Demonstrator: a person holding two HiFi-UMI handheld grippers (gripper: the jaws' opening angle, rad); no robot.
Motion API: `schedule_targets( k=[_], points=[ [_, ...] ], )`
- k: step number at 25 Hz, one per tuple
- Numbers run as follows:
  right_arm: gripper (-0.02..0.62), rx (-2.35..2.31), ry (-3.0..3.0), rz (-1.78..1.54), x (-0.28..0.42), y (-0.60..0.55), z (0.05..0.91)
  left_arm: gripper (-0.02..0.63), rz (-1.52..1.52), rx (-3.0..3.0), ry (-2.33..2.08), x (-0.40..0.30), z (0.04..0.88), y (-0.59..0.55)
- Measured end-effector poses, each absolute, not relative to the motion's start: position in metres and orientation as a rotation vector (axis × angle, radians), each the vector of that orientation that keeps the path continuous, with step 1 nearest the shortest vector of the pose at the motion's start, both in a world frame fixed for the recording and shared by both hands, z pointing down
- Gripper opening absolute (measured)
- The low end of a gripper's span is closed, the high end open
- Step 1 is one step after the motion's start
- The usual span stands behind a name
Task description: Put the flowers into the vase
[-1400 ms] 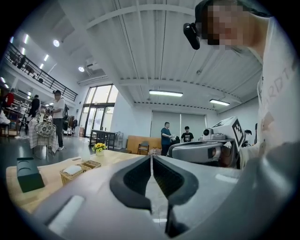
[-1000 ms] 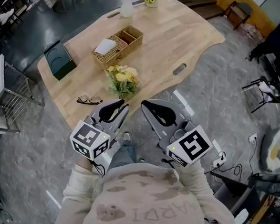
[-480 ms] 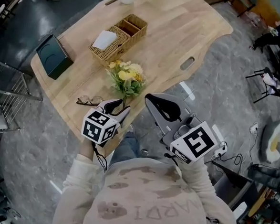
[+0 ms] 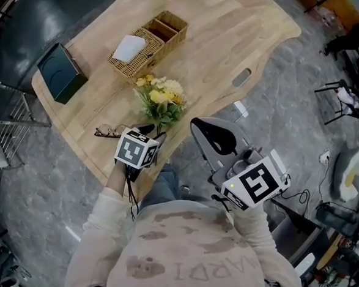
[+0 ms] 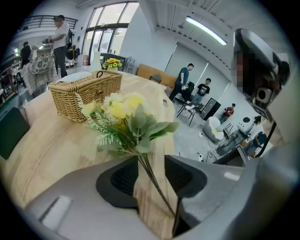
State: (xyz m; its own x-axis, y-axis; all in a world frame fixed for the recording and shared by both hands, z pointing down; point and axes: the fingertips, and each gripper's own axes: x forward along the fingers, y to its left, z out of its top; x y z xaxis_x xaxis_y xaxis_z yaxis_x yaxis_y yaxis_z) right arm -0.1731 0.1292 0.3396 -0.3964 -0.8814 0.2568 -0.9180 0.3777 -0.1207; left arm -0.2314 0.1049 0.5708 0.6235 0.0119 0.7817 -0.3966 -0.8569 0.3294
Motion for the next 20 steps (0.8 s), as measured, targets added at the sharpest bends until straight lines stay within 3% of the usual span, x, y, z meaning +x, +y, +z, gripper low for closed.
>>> schedule_targets(
  k=[7,14,20],
  points=[
    [0.026,1.643,-2.460,0.387,-0.167,0.127,0.349,0.163,1.271,2.287,-0.306,-0.226,0.592,0.100],
    [0.026,1.651,-2.448,0.399,-0.161,0.126,0.351,0.094,1.382,2.191,-0.320,-0.228,0.608,0.100],
    [0.026,1.657,-2.448,0.396,-0.158,0.127,0.349,0.037,1.267,2.133,-0.345,-0.227,0.602,0.097]
  ],
)
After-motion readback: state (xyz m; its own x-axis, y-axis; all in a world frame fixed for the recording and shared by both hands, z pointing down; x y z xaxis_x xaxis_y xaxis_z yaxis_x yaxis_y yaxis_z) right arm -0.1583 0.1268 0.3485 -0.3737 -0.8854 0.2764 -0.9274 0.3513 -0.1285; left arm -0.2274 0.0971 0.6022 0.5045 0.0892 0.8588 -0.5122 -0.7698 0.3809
